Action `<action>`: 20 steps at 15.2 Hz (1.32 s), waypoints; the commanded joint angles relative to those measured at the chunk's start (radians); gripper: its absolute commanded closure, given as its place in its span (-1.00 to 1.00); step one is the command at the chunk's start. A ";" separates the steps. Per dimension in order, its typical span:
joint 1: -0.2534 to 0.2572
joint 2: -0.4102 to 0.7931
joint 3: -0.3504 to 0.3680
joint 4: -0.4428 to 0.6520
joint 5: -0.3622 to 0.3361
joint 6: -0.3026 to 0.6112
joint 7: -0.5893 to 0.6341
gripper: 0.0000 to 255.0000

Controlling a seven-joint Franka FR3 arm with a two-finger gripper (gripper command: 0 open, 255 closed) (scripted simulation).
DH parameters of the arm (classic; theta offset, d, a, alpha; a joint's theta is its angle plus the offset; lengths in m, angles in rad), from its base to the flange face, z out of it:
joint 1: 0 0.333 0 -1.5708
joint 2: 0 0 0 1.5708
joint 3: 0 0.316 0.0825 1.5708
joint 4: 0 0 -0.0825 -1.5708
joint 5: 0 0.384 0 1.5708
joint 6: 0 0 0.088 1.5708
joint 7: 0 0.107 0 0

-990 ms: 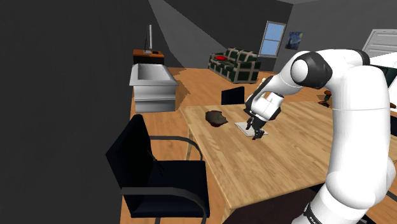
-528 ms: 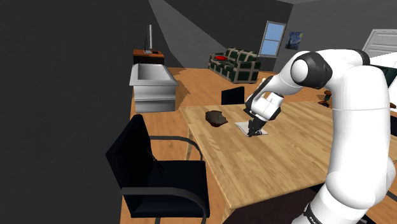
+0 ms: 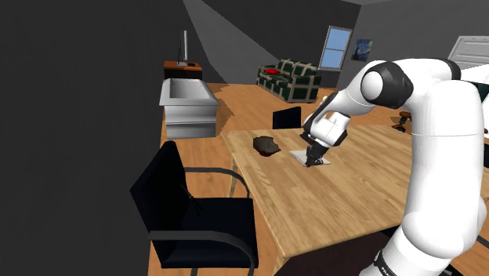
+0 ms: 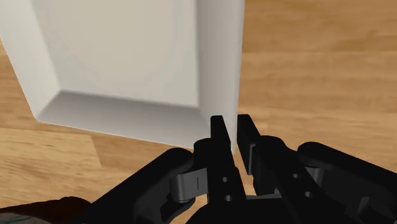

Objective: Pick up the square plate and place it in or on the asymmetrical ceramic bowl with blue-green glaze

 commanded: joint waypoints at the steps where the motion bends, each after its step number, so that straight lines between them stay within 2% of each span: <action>1: 0.014 -0.021 -0.018 -0.006 -0.029 -0.013 0.024 1.00; 20: 0.128 -0.240 -0.172 -0.013 -0.344 -0.163 0.279 1.00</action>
